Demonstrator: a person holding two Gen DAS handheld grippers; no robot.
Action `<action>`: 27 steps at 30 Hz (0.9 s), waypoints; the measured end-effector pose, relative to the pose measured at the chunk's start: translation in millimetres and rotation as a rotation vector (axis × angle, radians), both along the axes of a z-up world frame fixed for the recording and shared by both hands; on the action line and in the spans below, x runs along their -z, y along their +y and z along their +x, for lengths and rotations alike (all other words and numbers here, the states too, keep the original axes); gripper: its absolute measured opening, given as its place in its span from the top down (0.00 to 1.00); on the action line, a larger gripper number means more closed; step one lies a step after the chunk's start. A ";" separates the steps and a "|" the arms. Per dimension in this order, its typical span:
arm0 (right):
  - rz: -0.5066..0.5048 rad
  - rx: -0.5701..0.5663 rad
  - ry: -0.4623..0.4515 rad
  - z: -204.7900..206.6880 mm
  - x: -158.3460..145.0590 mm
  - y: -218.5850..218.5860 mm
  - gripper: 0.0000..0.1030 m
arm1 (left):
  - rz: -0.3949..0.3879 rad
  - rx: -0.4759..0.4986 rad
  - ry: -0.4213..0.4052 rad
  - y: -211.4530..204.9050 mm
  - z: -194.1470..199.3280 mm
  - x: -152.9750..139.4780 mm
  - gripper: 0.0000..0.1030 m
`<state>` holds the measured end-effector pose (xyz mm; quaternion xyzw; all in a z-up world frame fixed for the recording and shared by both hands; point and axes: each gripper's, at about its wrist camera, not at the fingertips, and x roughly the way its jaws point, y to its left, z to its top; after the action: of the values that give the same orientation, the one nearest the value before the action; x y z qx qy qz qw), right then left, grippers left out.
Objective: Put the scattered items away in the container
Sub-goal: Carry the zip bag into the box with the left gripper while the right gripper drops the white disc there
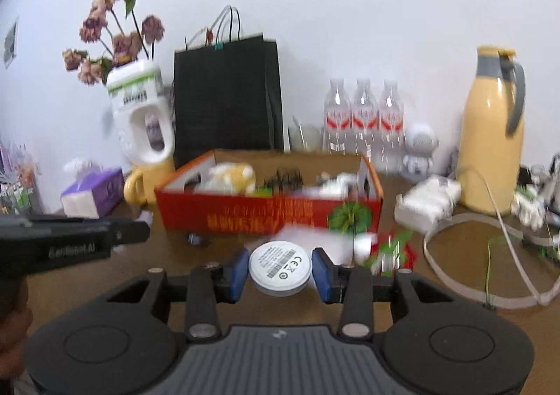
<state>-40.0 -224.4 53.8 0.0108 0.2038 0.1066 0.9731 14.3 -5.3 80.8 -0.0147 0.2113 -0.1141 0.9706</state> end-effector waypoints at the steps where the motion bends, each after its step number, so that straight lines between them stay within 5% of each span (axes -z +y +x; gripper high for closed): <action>1: 0.007 -0.007 -0.017 7.7 -6.8 -1.4 0.63 | -0.003 -0.012 -0.017 4.4 14.7 -9.2 0.84; 6: -0.033 -0.008 -0.060 79.0 -48.7 -9.6 0.63 | 0.014 -0.069 -0.014 27.0 103.2 -45.6 0.84; 11: 0.014 0.002 0.110 168.7 -67.9 -36.1 0.63 | 0.100 -0.046 0.225 28.0 186.5 -29.8 0.84; 18: -0.039 -0.040 0.456 278.1 -38.6 -44.4 0.63 | 0.147 -0.003 0.498 15.5 250.6 10.2 0.84; 23: -0.185 -0.065 0.600 304.5 -4.8 -17.9 0.63 | 0.220 -0.002 0.547 7.9 265.6 23.4 0.82; 27: -0.258 -0.046 0.651 310.3 12.3 -9.1 0.63 | 0.210 0.014 0.533 11.1 262.6 16.9 0.57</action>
<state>270.2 -233.5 41.5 -0.0836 0.5156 0.0929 0.8477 276.9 5.8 64.0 0.0577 0.4698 -0.0904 0.8762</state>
